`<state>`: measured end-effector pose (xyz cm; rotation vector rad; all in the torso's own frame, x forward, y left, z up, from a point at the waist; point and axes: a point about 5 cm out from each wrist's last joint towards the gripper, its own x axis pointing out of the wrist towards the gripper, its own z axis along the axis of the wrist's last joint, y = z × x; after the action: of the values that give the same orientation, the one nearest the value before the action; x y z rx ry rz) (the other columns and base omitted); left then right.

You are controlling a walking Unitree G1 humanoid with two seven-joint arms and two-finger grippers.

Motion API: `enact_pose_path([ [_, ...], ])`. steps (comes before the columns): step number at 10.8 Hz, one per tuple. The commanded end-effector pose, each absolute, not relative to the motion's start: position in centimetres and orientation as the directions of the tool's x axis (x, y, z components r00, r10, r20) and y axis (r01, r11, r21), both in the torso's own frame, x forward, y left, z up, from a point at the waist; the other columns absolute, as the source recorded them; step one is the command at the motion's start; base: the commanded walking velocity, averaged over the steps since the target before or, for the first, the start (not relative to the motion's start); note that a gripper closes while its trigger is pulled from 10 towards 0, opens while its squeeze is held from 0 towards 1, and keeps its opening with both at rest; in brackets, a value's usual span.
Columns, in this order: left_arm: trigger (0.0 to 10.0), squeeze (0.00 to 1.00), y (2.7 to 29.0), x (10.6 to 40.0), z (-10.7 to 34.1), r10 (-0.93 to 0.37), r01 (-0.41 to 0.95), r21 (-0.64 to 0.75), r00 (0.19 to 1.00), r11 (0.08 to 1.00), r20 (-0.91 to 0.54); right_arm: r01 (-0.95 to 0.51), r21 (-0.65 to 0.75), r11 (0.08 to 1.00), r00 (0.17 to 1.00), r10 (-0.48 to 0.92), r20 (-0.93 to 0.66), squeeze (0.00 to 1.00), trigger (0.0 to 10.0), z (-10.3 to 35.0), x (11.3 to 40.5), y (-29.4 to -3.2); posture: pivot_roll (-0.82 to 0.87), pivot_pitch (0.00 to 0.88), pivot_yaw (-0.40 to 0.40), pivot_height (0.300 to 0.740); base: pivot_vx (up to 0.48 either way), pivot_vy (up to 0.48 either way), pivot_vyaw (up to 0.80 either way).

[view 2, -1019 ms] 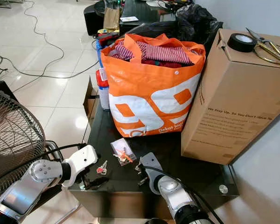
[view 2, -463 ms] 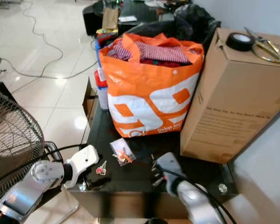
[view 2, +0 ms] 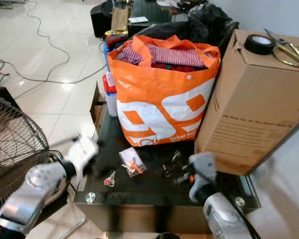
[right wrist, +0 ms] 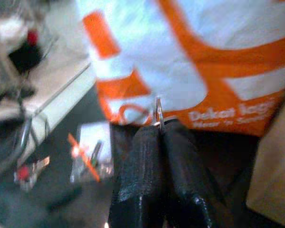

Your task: Hang keys on a hook

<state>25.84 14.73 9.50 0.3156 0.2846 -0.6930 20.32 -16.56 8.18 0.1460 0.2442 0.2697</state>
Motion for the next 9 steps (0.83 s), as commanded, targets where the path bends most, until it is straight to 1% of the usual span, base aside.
enact_pose_path([
  [1,10.0,0.00,15.0,27.0,11.4,-0.536,0.588,0.209,0.804,0.781,-0.260,-0.128,0.259,0.957,0.971,0.174,-0.164,0.00,0.0,9.8,20.9,-16.6,-0.11,0.000,0.054,0.740,0.000,0.000,0.00],
  [2,10.0,0.00,14.9,28.0,12.2,-0.495,0.528,0.187,0.846,0.828,-0.197,-0.063,0.251,0.966,0.986,0.099,-0.135,0.00,0.0,10.6,21.5,-16.8,-0.11,0.000,0.056,0.740,0.000,0.000,0.00],
  [3,10.0,0.00,15.1,28.6,12.6,-0.470,0.499,0.212,0.865,0.841,-0.174,-0.042,0.249,0.968,0.989,0.075,-0.126,0.00,0.0,11.0,22.0,-16.8,-0.10,0.000,0.052,0.740,0.000,0.000,0.00],
  [4,10.0,0.00,15.1,28.8,12.9,-0.462,0.488,0.217,0.872,0.845,-0.161,-0.056,0.188,0.980,0.986,0.085,-0.145,0.00,0.0,11.1,22.2,-16.7,-0.09,0.000,0.045,0.740,0.000,0.000,0.00],
  [6,10.0,0.00,15.8,29.0,13.3,-0.393,0.415,0.216,0.909,0.884,-0.140,0.002,0.132,0.991,0.998,0.007,-0.068,0.00,0.0,13.7,22.4,-17.6,-0.09,0.000,0.047,0.740,0.000,0.000,0.00],
  [7,10.0,0.00,15.8,29.1,13.3,-0.395,0.417,0.222,0.908,0.881,-0.140,0.025,0.113,0.993,0.999,-0.021,-0.038,0.00,0.0,14.4,22.7,-17.8,-0.09,0.000,0.060,0.740,0.000,0.000,0.00],
  [9,10.0,0.00,15.1,29.9,13.3,-0.415,0.437,0.229,0.899,0.870,-0.137,0.070,0.140,0.988,0.996,-0.061,-0.068,0.00,0.0,13.9,23.0,-18.1,-0.11,0.000,0.086,0.740,0.000,0.000,0.00],
])
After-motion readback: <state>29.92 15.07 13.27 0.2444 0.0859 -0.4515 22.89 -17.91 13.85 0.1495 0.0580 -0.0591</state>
